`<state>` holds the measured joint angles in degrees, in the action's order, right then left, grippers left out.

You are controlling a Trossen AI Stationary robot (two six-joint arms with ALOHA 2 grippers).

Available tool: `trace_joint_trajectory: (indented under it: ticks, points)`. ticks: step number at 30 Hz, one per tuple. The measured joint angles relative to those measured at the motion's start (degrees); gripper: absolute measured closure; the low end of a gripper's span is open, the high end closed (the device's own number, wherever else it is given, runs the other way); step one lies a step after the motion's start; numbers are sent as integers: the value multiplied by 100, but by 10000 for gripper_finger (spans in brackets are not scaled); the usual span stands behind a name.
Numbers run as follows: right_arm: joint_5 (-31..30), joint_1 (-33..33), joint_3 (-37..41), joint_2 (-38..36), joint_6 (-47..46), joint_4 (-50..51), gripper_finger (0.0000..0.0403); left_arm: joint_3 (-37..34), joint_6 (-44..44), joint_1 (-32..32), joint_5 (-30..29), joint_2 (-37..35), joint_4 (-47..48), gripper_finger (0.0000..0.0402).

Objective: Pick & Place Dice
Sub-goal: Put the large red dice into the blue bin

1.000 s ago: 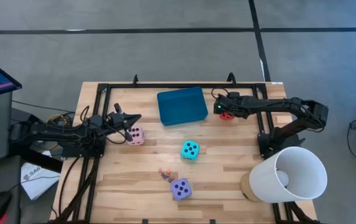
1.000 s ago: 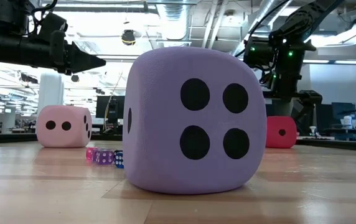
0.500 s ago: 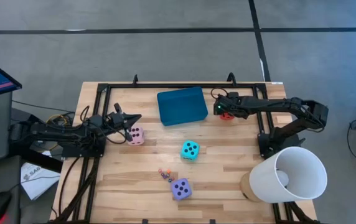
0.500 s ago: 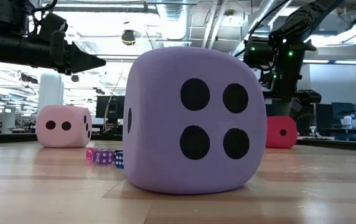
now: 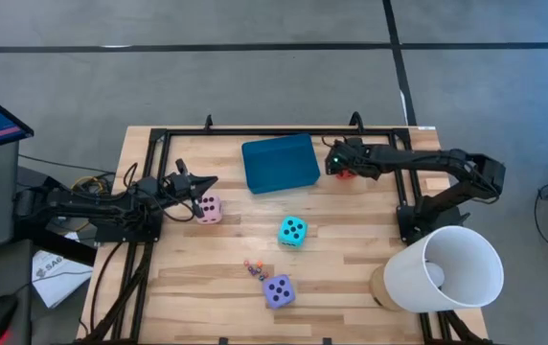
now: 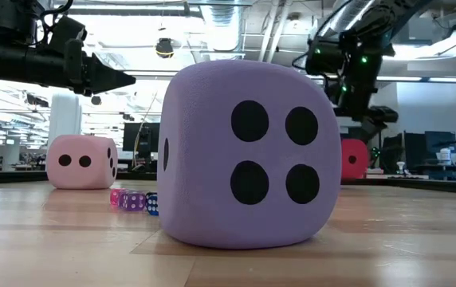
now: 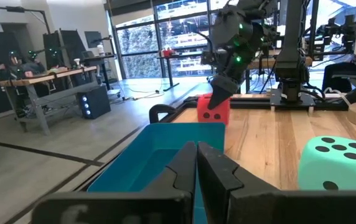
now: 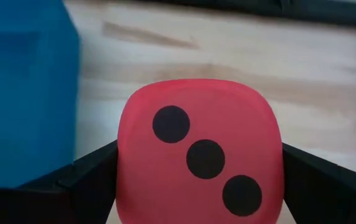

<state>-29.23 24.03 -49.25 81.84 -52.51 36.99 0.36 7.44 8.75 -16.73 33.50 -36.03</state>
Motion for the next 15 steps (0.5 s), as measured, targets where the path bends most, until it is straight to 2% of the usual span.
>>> trace_joint_trajectory:
  ticks: [9, 15]
  points:
    - [-430, 0, -910, 0, 825, -16, 35, -2, 0, 0, -2, -2, 0, 396]
    - [-415, -81, -1080, 0, 1431, -1036, 35, -1, 0, 2, -7, -1, -2, 396]
